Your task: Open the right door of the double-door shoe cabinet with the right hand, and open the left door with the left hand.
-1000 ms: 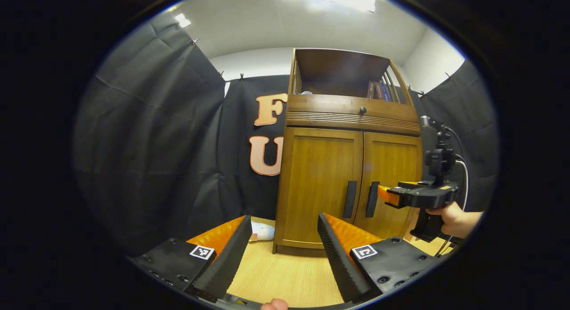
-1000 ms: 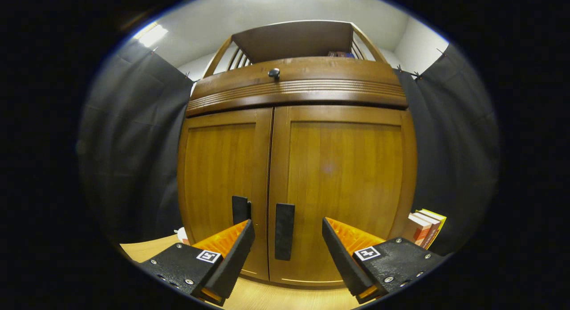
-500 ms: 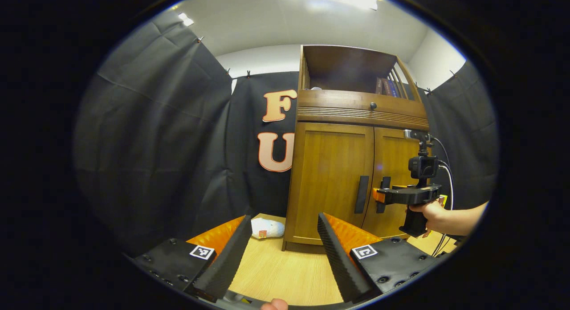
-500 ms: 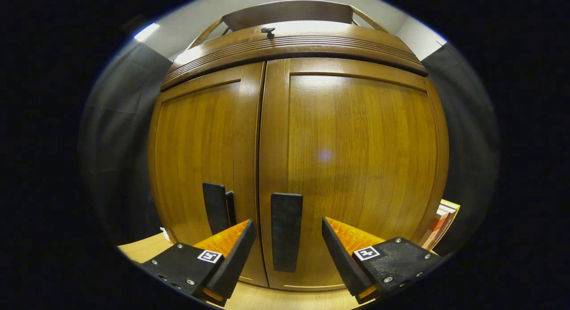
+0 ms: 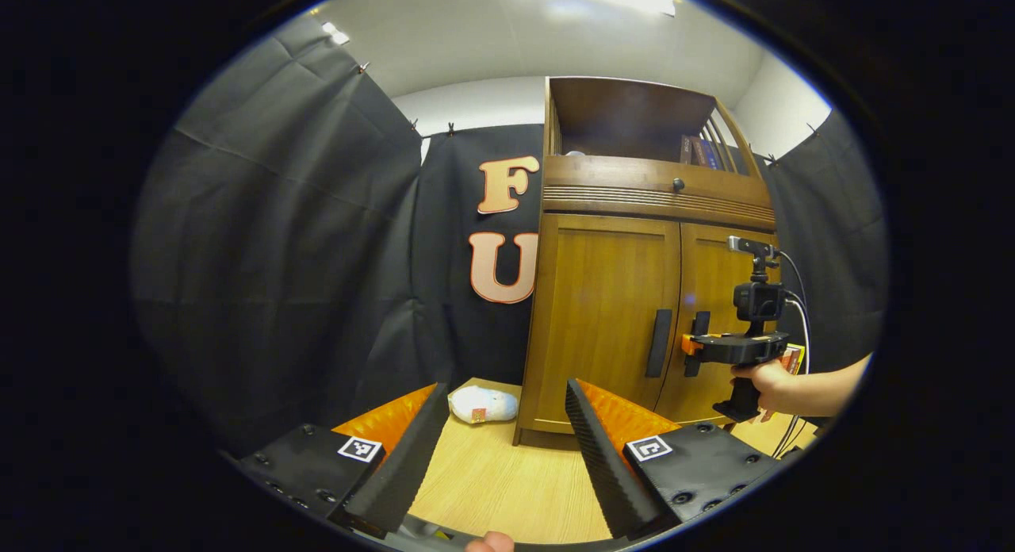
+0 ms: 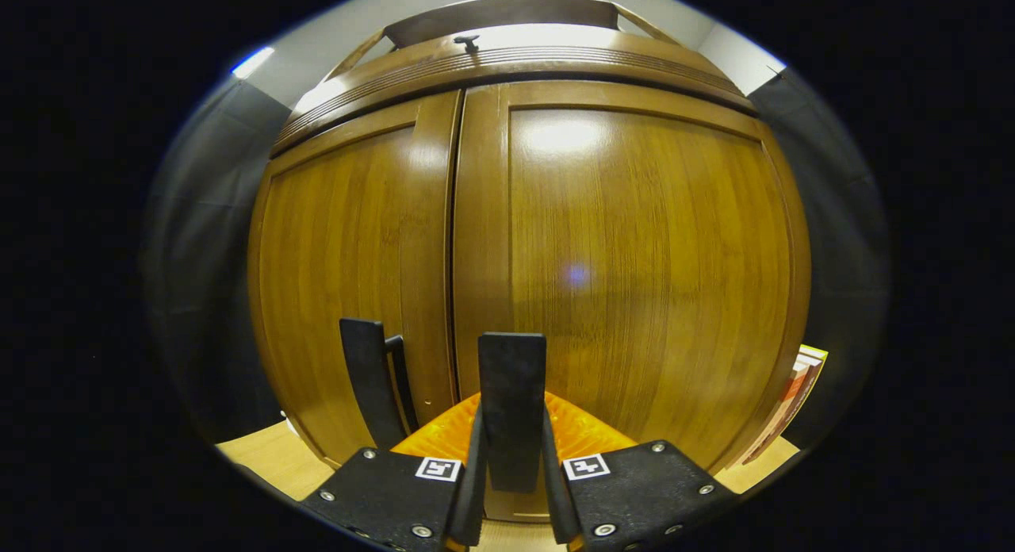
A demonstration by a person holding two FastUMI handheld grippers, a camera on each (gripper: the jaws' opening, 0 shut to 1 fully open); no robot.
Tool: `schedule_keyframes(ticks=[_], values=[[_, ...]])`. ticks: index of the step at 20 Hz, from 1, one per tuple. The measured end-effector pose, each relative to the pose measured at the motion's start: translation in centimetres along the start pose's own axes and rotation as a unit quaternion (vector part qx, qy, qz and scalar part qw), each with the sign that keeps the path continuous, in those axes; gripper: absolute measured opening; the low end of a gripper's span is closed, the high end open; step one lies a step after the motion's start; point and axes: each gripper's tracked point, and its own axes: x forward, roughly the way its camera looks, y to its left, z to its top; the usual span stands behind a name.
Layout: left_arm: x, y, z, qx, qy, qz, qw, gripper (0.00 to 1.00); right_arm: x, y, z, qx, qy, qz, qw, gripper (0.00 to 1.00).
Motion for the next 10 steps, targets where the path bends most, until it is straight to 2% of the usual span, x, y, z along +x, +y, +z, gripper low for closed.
schedule_keyframes(ticks=[3, 4, 6, 7, 8, 10], values=[[-0.5, 0.1, 0.0, 0.006, -0.002, -0.003, 1.000, 0.96, 0.0, 0.5, -0.4, 0.010, 0.008, 0.018, 1.000, 0.27], [-0.5, 0.1, 0.1, 0.007, -0.005, -0.003, 1.000, 0.93, 0.0, 0.4, -0.2, 0.004, 0.007, 0.018, 1.000, 0.26], [-0.8, -0.2, 0.3, 0.007, -0.007, -0.007, 1.000, 0.96, -0.4, 0.2, -0.3, -0.002, 0.010, 0.017, 1.000, 0.25], [-0.9, -0.3, 0.2, 0.007, -0.008, -0.009, 1.000, 0.96, -0.8, 0.2, -0.4, -0.002, 0.009, 0.019, 1.000, 0.29], [-1.1, -0.4, 0.2, 0.008, -0.010, -0.011, 1.000, 0.96, -1.3, 0.2, -0.4, -0.001, 0.007, 0.021, 1.000, 0.25], [-1.7, -0.8, 0.2, 0.011, -0.010, -0.015, 1.000, 0.96, -2.8, 0.2, -0.5, 0.005, 0.002, 0.031, 1.000, 0.25]])
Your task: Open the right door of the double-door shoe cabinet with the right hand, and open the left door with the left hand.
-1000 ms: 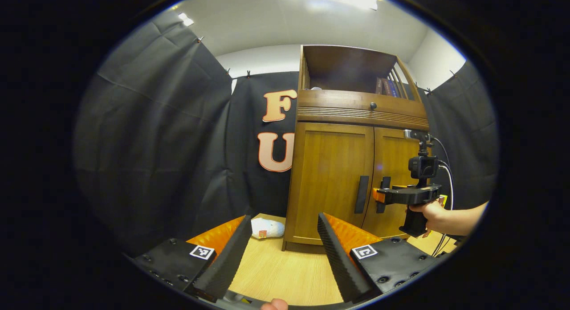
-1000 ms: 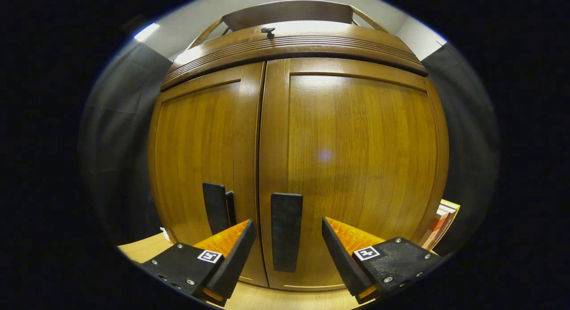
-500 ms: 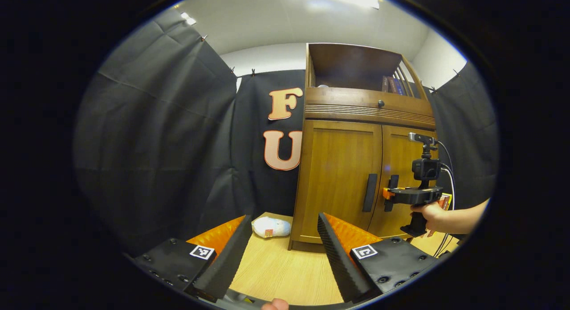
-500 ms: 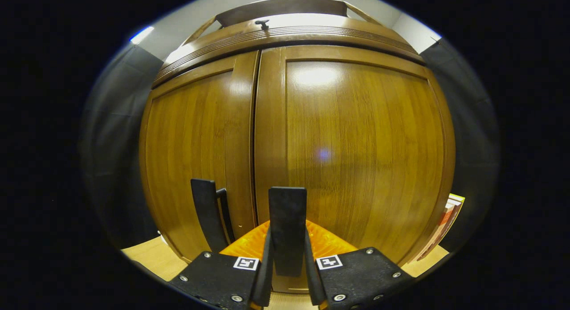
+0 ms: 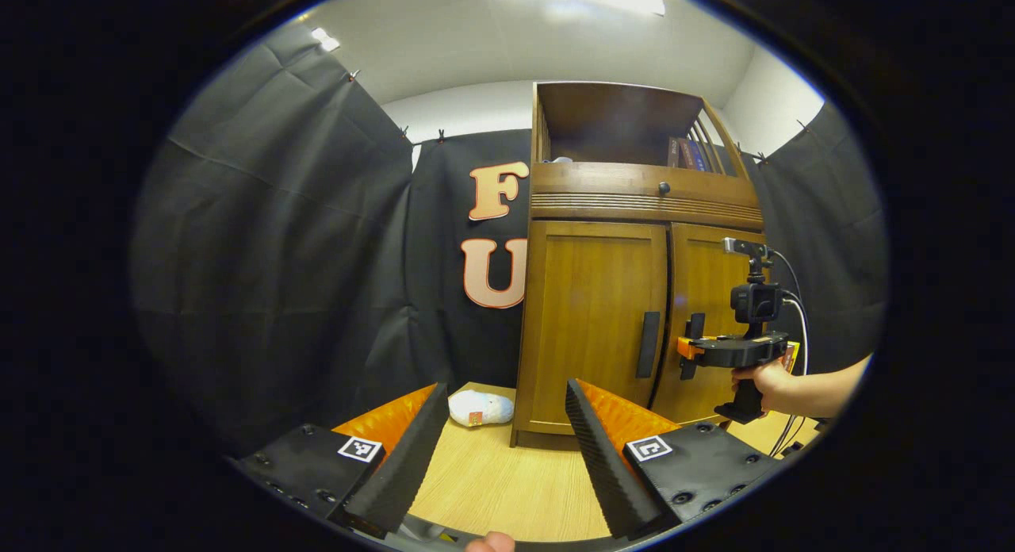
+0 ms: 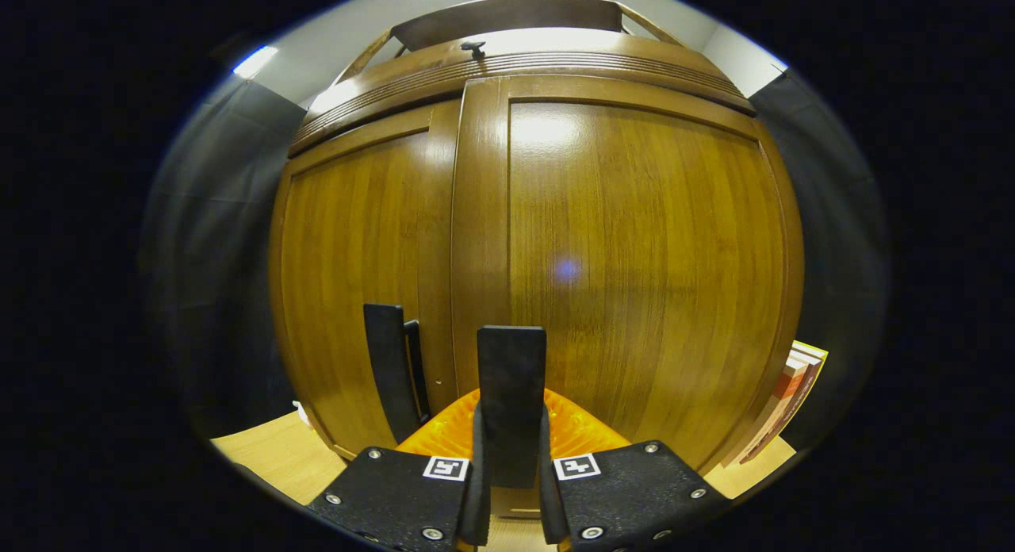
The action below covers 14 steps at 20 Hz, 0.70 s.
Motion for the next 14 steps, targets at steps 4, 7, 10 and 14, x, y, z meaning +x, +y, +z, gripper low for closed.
schedule_keyframes(ticks=[4, 7, 10, 14], values=[[-0.9, -1.1, -0.1, 0.004, 0.003, -0.011, 1.000, 0.96, -3.7, -0.2, 0.2, 0.008, -0.003, 0.014, 1.000, 0.25], [-1.1, -2.1, -0.1, 0.003, 0.004, -0.023, 1.000, 0.99, -6.5, -0.9, 0.2, 0.014, -0.003, 0.022, 1.000, 0.25], [-1.4, -3.5, 0.5, -0.005, 0.000, -0.037, 0.999, 0.94, -8.6, -1.9, 0.1, 0.008, -0.001, 0.023, 1.000, 0.25], [-1.8, -5.6, 0.1, 0.000, -0.001, -0.058, 0.998, 0.98, -11.0, -3.5, 0.1, 0.009, 0.001, 0.017, 1.000, 0.25]])
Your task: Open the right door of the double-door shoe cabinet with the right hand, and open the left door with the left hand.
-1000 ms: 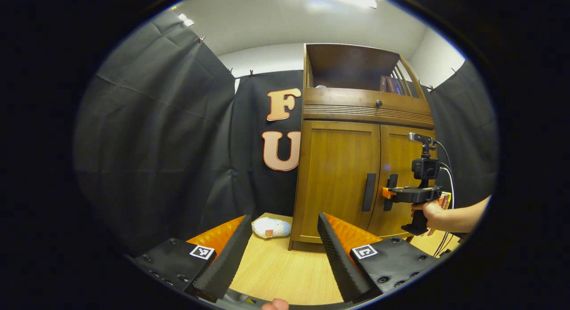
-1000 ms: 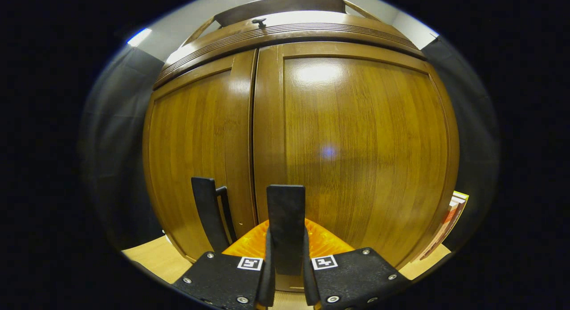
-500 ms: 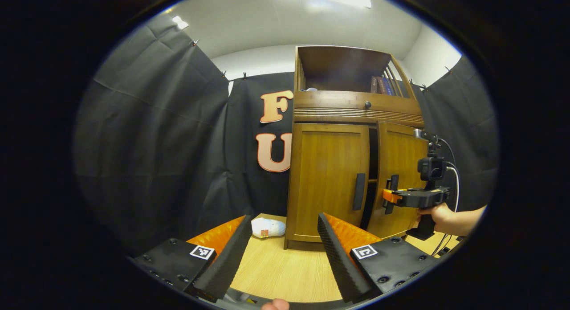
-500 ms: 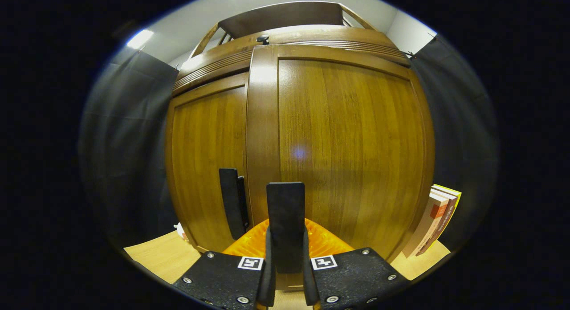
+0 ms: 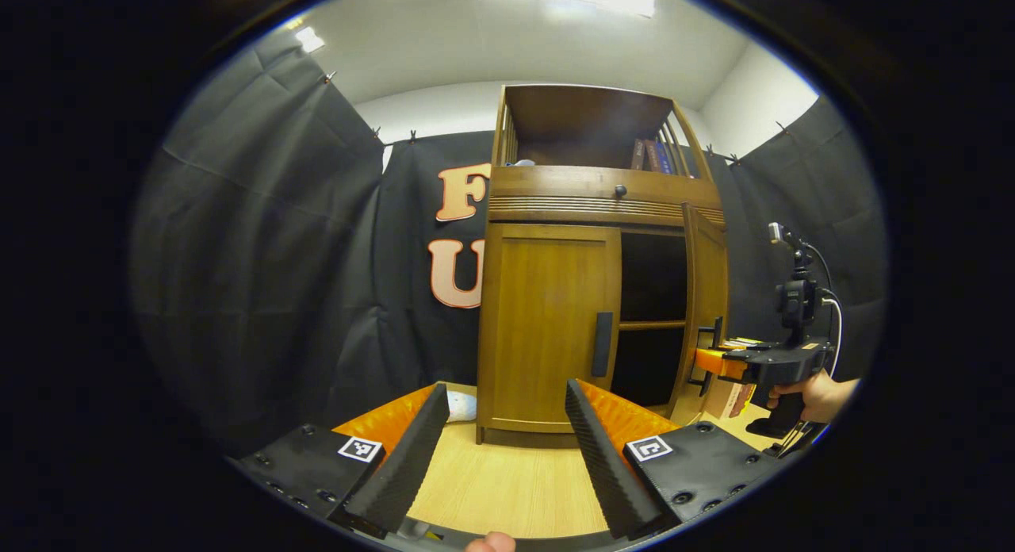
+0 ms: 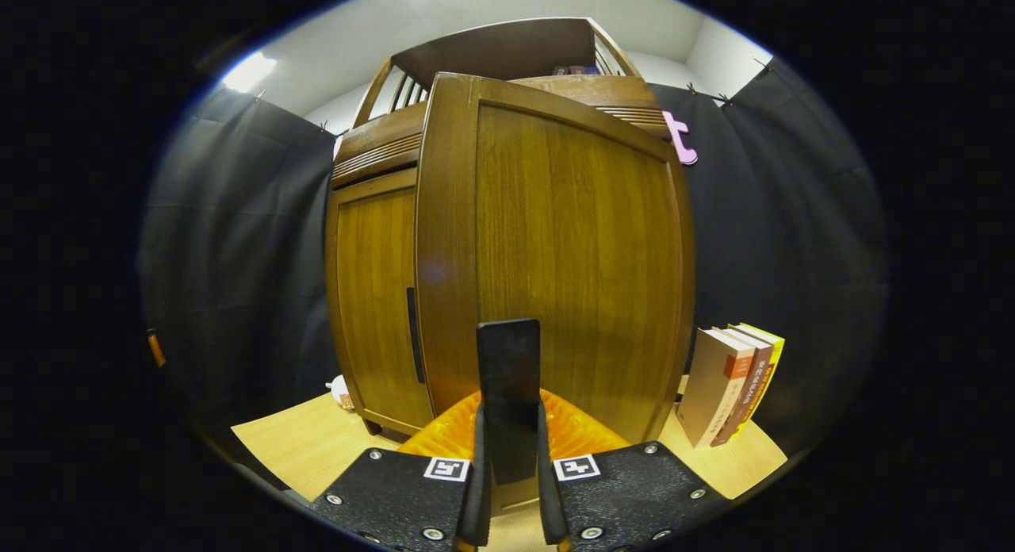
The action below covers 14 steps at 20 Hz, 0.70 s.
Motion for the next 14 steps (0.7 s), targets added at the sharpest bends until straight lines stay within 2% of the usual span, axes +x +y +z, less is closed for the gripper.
schedule_keyframes(ticks=[1, 2, 6, 7, 9, 10, 12, 14], values=[[0.1, -0.5, -0.1, 0.000, 0.000, -0.005, 1.000, 0.99, -0.5, -0.3, -0.1, 0.000, -0.001, -0.003, 1.000, 0.24], [0.1, -1.0, -0.2, 0.000, 0.001, -0.010, 1.000, 0.93, -1.0, -0.7, -0.1, -0.003, -0.001, -0.005, 1.000, 0.25], [0.4, -3.1, -0.5, 0.002, 0.005, -0.033, 0.999, 0.99, -3.3, -3.1, 0.0, -0.011, -0.002, -0.023, 1.000, 0.24], [0.3, -3.6, -0.4, 0.002, 0.002, -0.036, 0.999, 0.94, -3.8, -3.6, -0.1, -0.012, -0.002, -0.027, 1.000, 0.24], [0.4, -4.3, -0.2, -0.001, -0.001, -0.042, 0.999, 0.99, -4.7, -4.7, -0.1, -0.015, 0.000, -0.034, 0.999, 0.24], [0.4, -4.6, -0.3, -0.003, 0.000, -0.045, 0.999, 0.93, -5.2, -5.3, -0.2, -0.014, -0.001, -0.037, 0.999, 0.24], [0.5, -5.3, -0.5, -0.004, 0.001, -0.050, 0.999, 0.96, -6.0, -6.4, 0.0, -0.008, -0.002, -0.043, 0.999, 0.20], [0.4, -5.6, -0.7, -0.003, 0.002, -0.052, 0.999, 0.94, -6.8, -7.5, 0.1, -0.002, -0.005, -0.055, 0.998, 0.17]])
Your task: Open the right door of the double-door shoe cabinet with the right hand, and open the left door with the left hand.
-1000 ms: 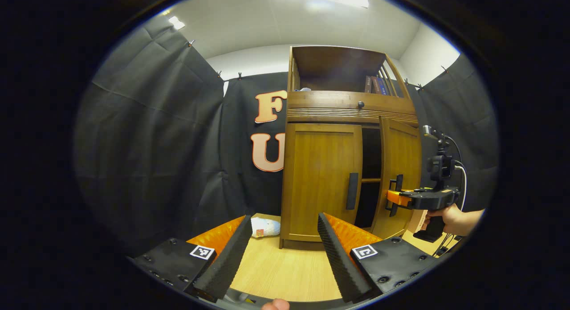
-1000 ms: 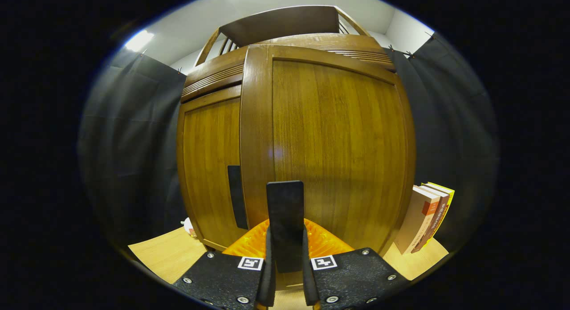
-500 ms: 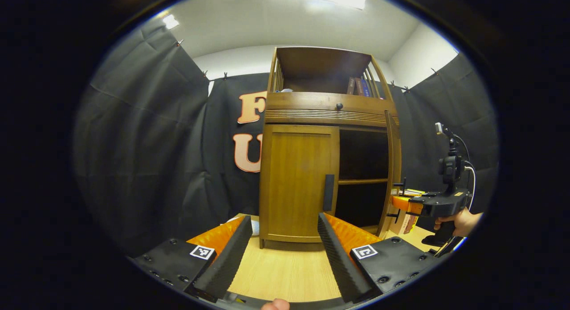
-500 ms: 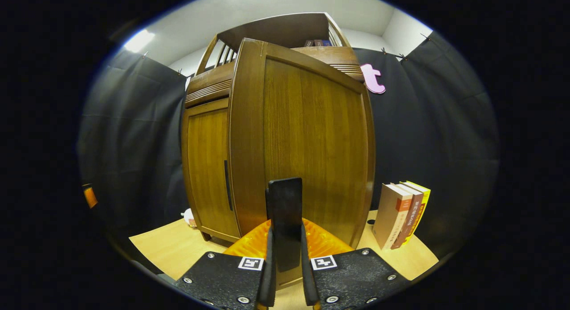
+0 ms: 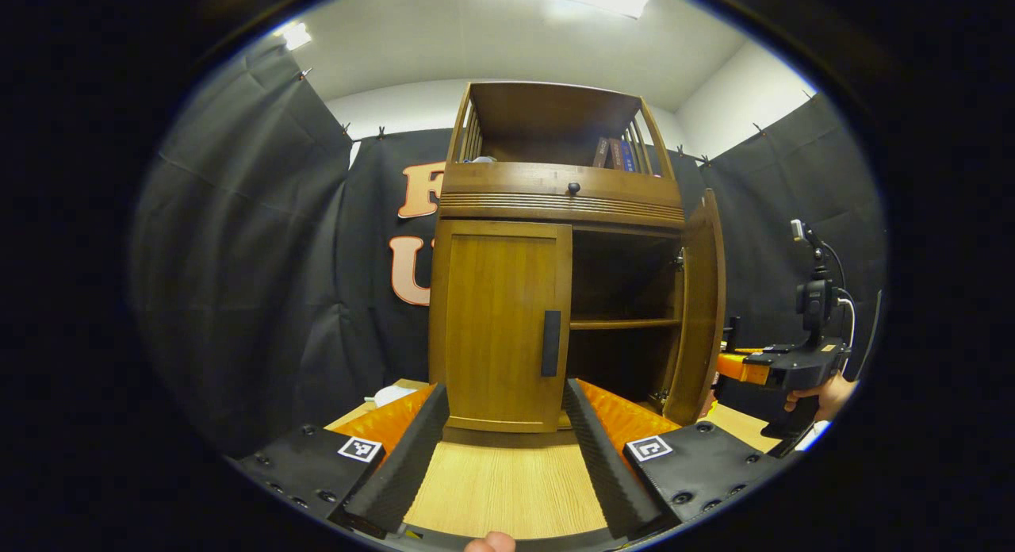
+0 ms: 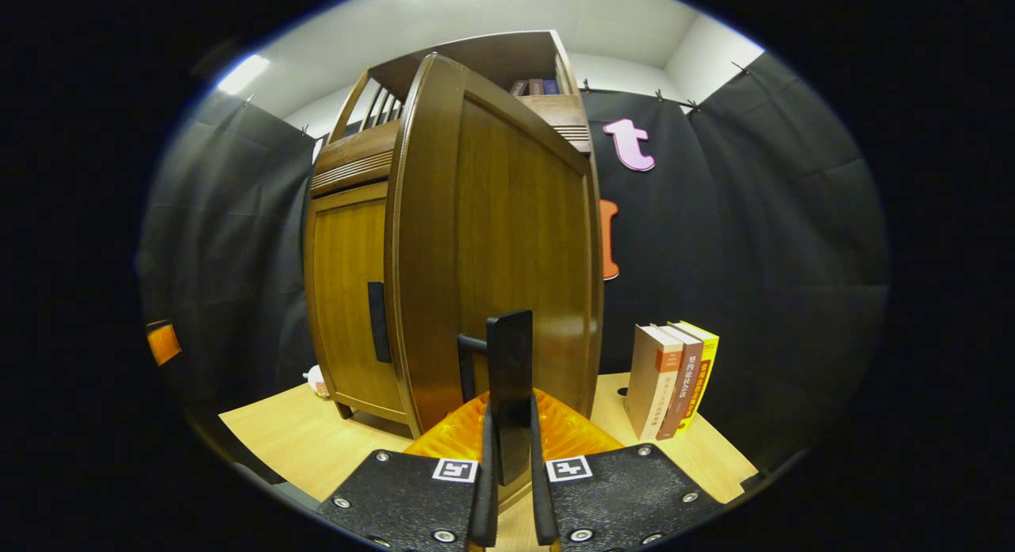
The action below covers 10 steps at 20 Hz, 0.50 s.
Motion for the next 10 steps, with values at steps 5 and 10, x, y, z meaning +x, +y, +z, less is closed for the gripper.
schedule_keyframes(ticks=[5, 10], values=[[0.0, -0.9, -0.3, 0.002, 0.002, -0.005, 1.000, 0.94, -1.4, -4.2, 0.0, -0.007, 0.001, -0.040, 0.999, 0.11], [-0.3, -1.5, -0.6, -0.003, 0.006, -0.010, 1.000, 0.96, -2.8, -7.7, -0.1, 0.014, -0.009, -0.069, 0.997, 0.03]])
